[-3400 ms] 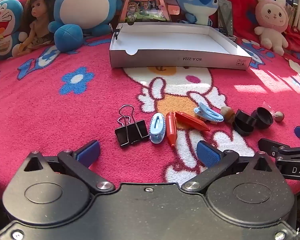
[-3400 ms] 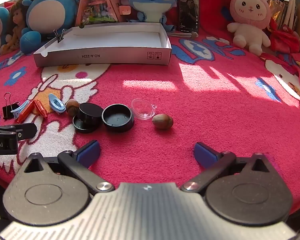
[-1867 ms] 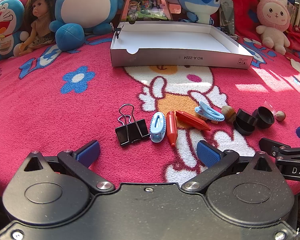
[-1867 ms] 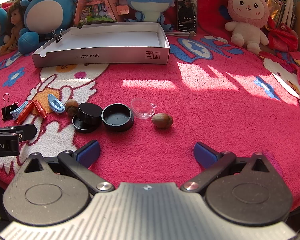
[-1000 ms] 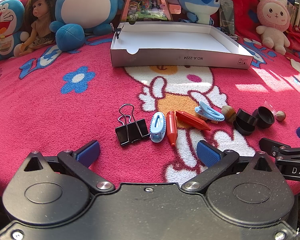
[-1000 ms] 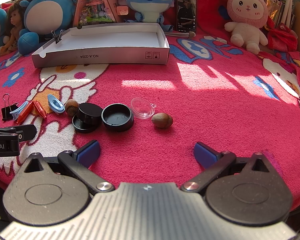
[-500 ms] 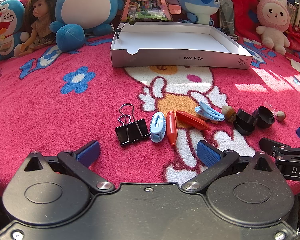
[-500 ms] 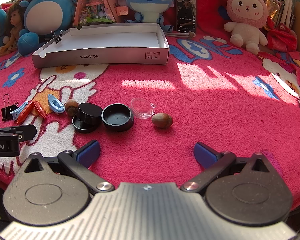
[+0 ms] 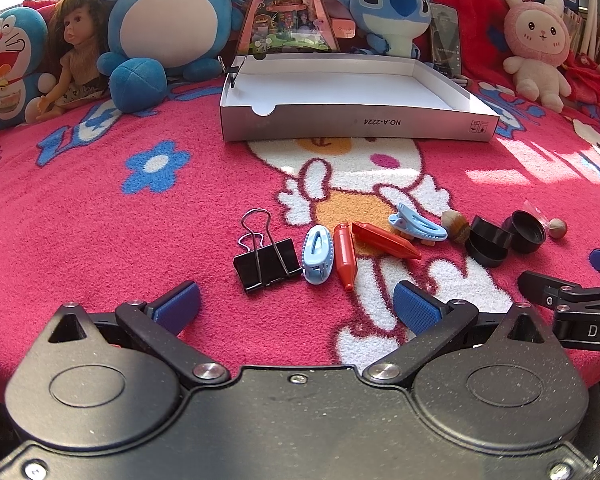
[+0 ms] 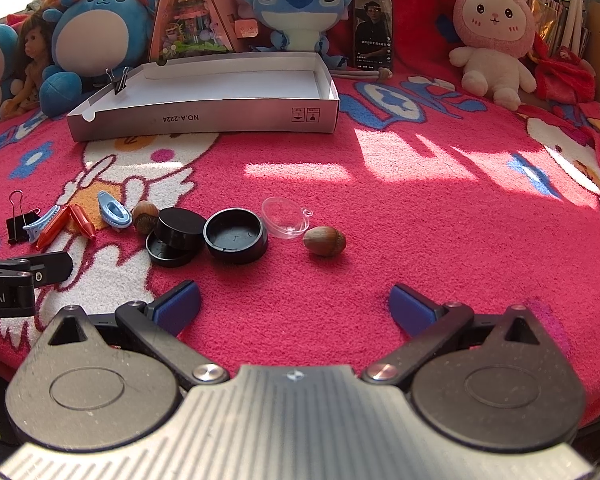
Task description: Organize rigid objects
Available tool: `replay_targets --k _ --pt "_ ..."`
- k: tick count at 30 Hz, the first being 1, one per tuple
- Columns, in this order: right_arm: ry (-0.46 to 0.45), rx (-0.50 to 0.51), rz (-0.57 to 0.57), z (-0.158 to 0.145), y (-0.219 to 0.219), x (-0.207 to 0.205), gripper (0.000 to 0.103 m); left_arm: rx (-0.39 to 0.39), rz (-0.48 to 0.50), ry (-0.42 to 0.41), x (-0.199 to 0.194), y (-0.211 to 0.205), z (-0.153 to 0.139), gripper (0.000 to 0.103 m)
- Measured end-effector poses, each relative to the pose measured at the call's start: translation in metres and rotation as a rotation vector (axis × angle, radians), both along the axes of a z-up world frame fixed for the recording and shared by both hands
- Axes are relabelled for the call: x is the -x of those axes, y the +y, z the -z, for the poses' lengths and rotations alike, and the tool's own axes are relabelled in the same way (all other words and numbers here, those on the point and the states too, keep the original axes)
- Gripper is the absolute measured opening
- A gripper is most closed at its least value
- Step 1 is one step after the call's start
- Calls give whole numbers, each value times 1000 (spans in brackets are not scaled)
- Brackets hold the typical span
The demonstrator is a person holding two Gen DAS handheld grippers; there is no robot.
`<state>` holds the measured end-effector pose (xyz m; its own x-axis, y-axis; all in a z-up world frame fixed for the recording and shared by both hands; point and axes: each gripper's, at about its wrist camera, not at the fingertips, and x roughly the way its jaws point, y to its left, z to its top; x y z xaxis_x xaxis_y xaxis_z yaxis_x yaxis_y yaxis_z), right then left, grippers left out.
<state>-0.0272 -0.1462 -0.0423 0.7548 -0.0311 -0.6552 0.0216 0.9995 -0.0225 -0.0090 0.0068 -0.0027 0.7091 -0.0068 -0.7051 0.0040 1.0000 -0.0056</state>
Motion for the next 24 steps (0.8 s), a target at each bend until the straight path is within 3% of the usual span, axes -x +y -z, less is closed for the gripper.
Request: replay_targets --k 5,7,11,14,20,21,24 --pt "-9 0 -3 -1 -2 1 103 -5 -12 -26 1 8 0 102" --pt "-14 -4 -14 -3 -4 3 103 7 -11 -31 3 10 -2 96" --pt "-56 -65 -22 -4 -11 10 102 43 -12 -55 7 16 -11 65" --pt "-99 -114 -23 -10 -17 13 91 53 -39 -61 8 21 -16 48" --pt "-155 -125 -59 -21 -13 11 66 114 -62 -76 12 24 -24 28" --pt "-155 -119 -68 -21 -11 10 60 122 -51 -84 14 24 -27 28" --pt "-143 -111 -90 -20 -4 6 56 130 -23 -98 16 21 -32 28"
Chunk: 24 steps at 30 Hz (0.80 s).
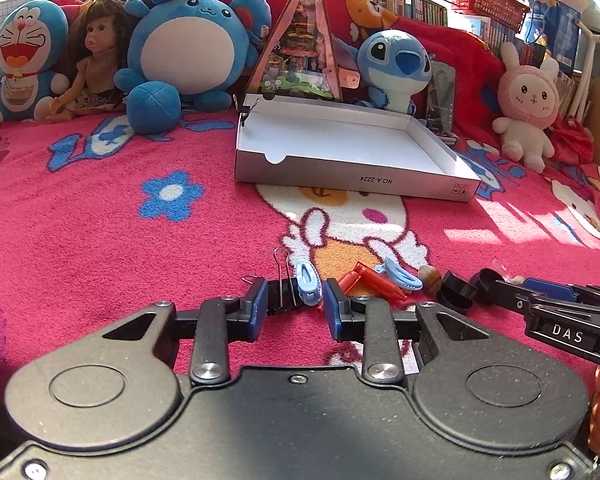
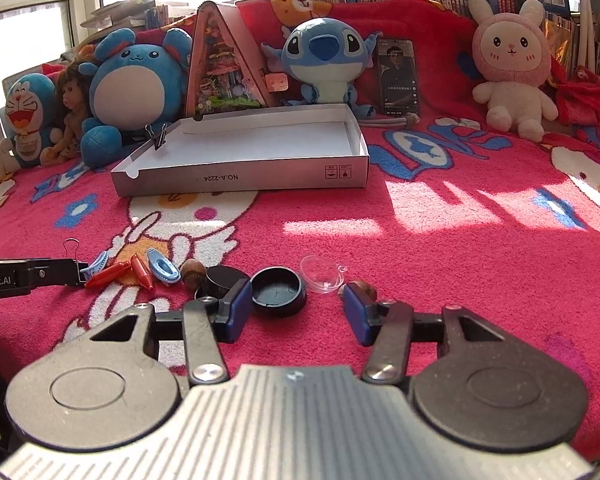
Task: Organize rigid objects
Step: 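Grasp the black binder clip with the left tool while the right tool grasps the black cup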
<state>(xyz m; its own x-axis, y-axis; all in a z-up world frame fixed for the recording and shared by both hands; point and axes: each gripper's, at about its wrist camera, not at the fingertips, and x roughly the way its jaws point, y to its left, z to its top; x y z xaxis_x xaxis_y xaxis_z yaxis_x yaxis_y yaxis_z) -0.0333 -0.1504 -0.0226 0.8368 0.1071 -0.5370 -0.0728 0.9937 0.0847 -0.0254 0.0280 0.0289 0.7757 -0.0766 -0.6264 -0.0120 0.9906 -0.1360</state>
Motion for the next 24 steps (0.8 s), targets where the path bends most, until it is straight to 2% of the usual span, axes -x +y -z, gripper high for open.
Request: replay_targets --k 8,14,19,24 --pt "11 33 -18 4 10 -7 48 -64 -45 13 -5 2 9 28" --pt "14 52 -23 7 14 -12 47 -61 -51 37 -12 3 18 28" --pt "20 57 -24 9 15 -15 47 -85 -58 3 -17 -2 24 28" --pt "12 54 -25 7 15 -13 38 -82 -68 -5 -18 0 24 26"
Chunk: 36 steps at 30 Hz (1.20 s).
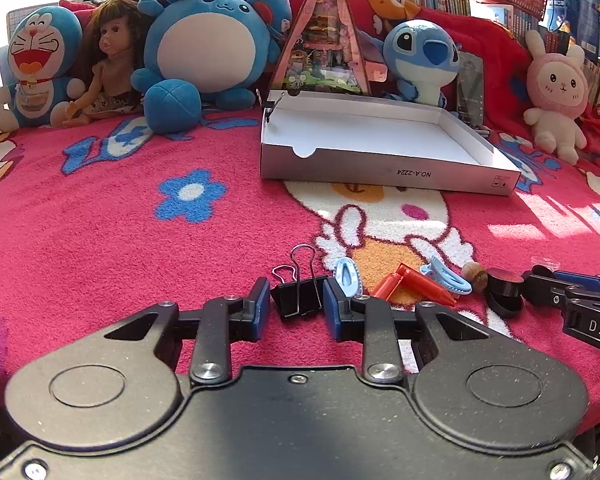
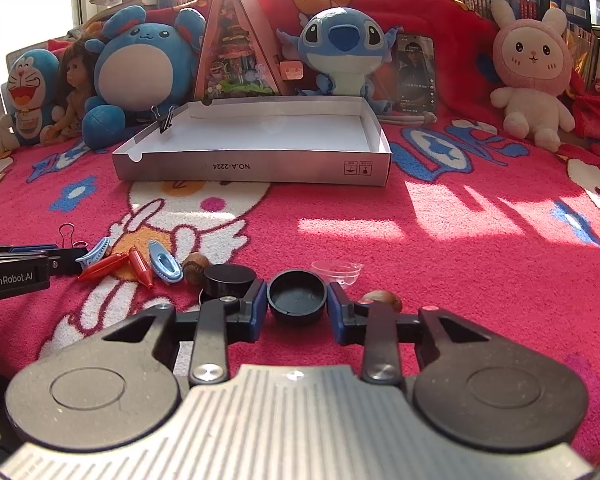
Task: Organize rigid objects
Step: 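Grasp the black binder clip with the left tool while the right tool grasps the black cup, then carry the binder clip and black cup into the white box with both tools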
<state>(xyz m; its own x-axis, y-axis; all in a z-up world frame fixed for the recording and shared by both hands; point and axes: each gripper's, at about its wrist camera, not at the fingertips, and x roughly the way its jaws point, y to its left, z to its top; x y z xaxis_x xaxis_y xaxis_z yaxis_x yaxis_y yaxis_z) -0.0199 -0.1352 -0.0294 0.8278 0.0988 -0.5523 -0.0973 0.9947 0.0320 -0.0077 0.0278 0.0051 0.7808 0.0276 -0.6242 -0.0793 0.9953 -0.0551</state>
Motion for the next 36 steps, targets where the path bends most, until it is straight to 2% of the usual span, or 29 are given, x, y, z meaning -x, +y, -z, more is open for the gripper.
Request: replay_targets --k 11,14,16,20,22,23,30,36 --pt "-23 -42 -4 -10 -4 6 38 7 8 -38 7 5 -11 23" --pt "-24 -63 -5 -14 -6 5 38 17 14 -46 7 7 -15 9" --pt "-26 -67 -2 -15 -7 5 38 27 18 -45 5 8 -16 9" --pt "-26 -69 4 -15 -7 5 38 -12 1 -17 3 6 -8 18" --pt "-23 -69 5 -14 -7 7 38 -7 6 -7 5 4 -5 33" --pt "-22 -66 5 -14 -6 7 38 -6 2 -6 6 3 -3 44" --pt "-21 -62 16 -13 -6 8 38 -19 -54 -18 -2 0 8 45" --pt "-20 -62 26 -12 -6 9 38 -39 -45 -40 -4 -2 10 42"
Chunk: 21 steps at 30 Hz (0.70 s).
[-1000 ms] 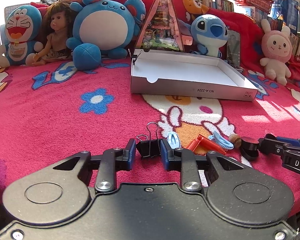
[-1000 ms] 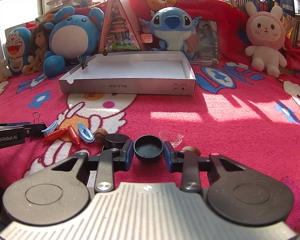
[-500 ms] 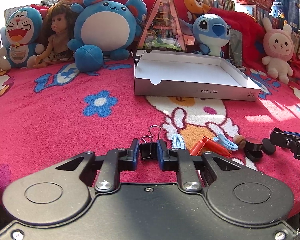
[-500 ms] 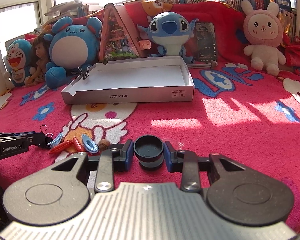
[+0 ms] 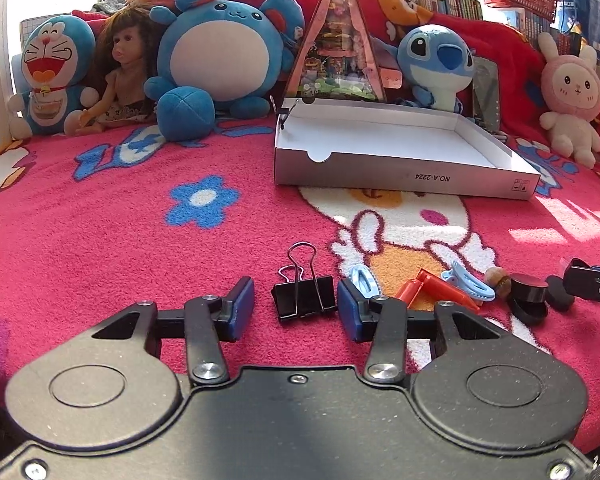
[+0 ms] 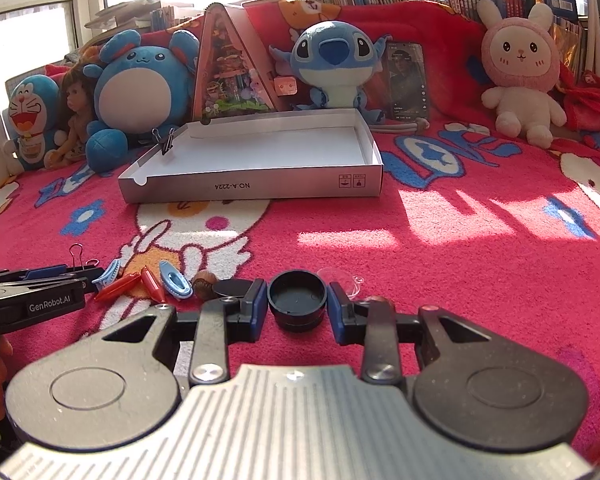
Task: Organize rigid objects
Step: 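Carry the binder clip and black cup into the white box with both tools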
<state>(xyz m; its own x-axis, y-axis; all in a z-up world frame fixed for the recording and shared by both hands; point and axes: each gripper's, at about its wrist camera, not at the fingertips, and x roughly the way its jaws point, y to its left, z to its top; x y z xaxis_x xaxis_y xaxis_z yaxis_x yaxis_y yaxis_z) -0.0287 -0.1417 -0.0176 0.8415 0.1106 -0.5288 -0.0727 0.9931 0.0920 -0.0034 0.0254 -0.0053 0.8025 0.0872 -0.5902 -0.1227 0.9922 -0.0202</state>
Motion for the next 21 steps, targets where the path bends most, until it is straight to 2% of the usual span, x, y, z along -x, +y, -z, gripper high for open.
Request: replay_targets --k 1,2,3,6,12,21 --pt "1 -2 3 0 0 0 38 6 -1 0 0 1 0 41" --pt "2 -5 5 0 0 0 38 13 1 -3 0 2 -1 34" --pt "2 -7 6 1 0 -1 38 22 1 -4 1 3 -2 33" --pt "2 -5 3 0 0 -1 38 67 17 -22 4 8 -7 32" --pt "-6 -19 -7 -7 -2 -10 38 32 89 -73 2 6 -32 32" --pt "-15 -67 -27 -31 -12 -46 38 67 156 -97 -41 7 -73 32"
